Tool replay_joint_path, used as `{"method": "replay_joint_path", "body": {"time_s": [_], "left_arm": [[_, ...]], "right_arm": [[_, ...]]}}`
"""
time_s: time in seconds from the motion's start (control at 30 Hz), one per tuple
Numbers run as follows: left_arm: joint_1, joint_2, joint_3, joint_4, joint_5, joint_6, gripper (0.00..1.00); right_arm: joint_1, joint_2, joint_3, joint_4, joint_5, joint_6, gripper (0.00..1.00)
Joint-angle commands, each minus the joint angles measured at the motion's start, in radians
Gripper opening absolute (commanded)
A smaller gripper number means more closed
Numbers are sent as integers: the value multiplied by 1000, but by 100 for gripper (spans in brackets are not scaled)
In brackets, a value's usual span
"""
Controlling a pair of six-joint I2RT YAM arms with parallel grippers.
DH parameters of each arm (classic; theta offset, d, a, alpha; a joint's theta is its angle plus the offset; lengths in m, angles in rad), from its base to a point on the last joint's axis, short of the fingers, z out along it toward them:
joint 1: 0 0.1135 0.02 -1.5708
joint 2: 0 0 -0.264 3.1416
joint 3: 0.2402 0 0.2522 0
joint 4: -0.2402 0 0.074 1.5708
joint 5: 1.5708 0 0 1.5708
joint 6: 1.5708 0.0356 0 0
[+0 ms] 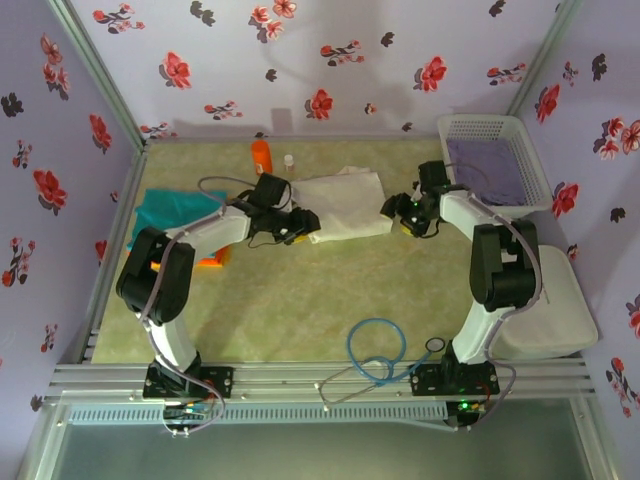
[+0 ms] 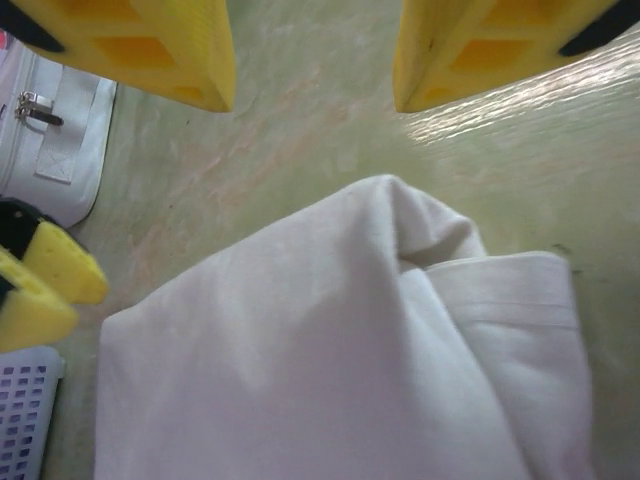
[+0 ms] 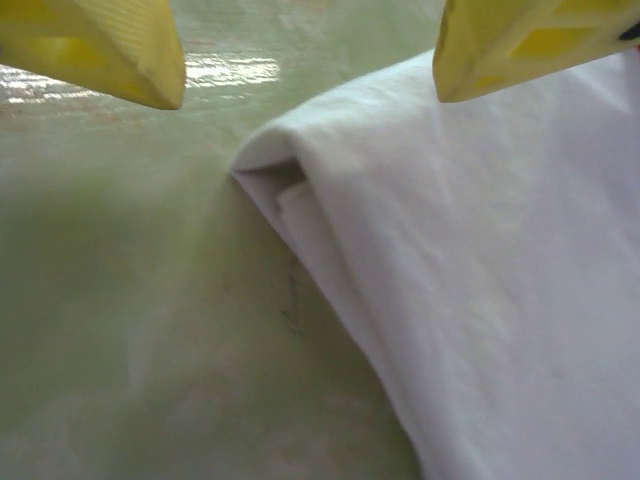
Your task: Fold and stack the t-shirts
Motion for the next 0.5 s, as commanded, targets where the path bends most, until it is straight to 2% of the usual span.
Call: {"method": "replay_joint_path", "body": {"time_s": [0.0, 0.27, 0.47], "left_arm": [[-4, 31, -1, 39, -58, -14, 43], [-9, 114, 50, 42, -85, 18, 44], [-12, 168, 91, 55, -85, 26, 42]], "right_arm": [[-8, -20, -27, 83, 14, -31, 62], [-6, 18, -43, 208, -45, -36, 55], [-4, 56, -31, 256, -62, -37, 43]]}}
